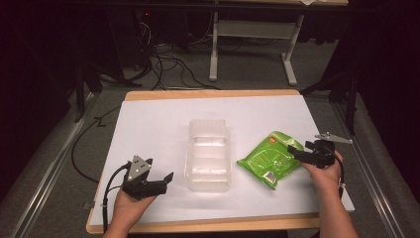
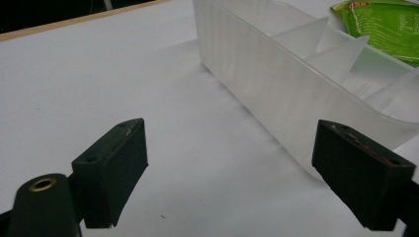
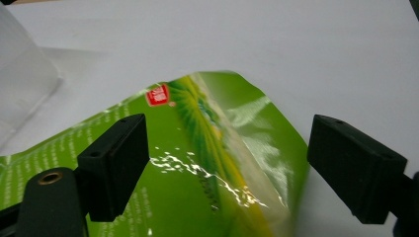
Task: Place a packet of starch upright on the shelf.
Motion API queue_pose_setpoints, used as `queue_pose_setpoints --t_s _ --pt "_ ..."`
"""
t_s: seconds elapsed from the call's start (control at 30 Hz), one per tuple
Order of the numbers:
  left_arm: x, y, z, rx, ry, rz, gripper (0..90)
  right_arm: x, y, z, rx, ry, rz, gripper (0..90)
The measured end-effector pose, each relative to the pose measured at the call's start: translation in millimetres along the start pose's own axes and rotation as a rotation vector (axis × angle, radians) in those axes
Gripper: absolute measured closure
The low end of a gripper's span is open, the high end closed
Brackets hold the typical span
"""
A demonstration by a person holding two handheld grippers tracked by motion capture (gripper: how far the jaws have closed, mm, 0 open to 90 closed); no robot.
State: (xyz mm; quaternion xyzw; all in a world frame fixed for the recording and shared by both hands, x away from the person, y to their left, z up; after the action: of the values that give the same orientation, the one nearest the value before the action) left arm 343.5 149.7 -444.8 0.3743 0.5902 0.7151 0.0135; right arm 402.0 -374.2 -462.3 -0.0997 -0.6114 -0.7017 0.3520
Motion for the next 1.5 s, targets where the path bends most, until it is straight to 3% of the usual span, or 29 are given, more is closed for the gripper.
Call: queue_pose_setpoints --t_s 0.17,0.4,0.47,0.53,0.7,0.83,0.97,1.1,1.17,1.5 --pt "-2.5 -1.1 -1.7 -0.005 -0.007 0.010 14.5 -7.1 -7.1 -10.0 -0.072 0.012 0.038 11.4" --pt "-4.2 -1.7 -2.5 -0.010 -0.012 0.020 14.6 -17.2 -13.4 -10.1 -0.109 0.037 0.097 5.4" --pt "-4.4 -2.0 -3.2 -0.011 -0.015 0.024 14.6 -19.8 -17.9 -13.3 -0.145 0.055 0.117 4.4" --pt "-4.8 -2.1 -3.7 -0.012 -0.017 0.024 14.6 -20.4 -20.6 -15.7 -0.169 0.075 0.119 4.5" --pt "-5.4 -2.5 -4.3 -0.015 -0.017 0.029 14.6 -19.7 -21.4 -13.9 -0.172 0.114 0.111 9.4" --pt "-5.5 -2.7 -4.3 -0.015 -0.016 0.030 14.6 -18.6 -22.7 -10.1 -0.169 0.165 0.111 22.3" --pt "-5.9 -2.7 -4.4 -0.020 -0.016 0.033 14.6 -12.4 -22.0 -9.6 -0.174 0.226 0.068 38.3" --pt "-6.4 -2.8 -5.7 -0.021 -0.020 0.034 14.7 -5.7 -18.7 -6.2 -0.165 0.250 0.023 53.9" --pt "-6.3 -2.8 -5.7 -0.023 -0.019 0.033 14.7 -3.8 -17.0 -2.0 -0.138 0.253 0.009 60.7" --pt "-5.6 -2.5 -5.3 -0.022 -0.020 0.028 14.7 1.9 -5.6 26.3 -0.003 0.256 -0.027 76.8"
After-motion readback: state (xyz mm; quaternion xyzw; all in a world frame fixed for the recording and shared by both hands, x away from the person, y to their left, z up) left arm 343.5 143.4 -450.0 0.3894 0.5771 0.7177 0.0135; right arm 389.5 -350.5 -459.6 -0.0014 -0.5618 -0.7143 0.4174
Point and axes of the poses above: each handheld gripper's, and its own axes: x roughly backward along the jaws, y roughly out of its top, z roughly to its left, the point moved 3 cm from there along -x, roughly forward along the jaws, and after that the axes turned 5 degrees about y, right-handed, at the moved point
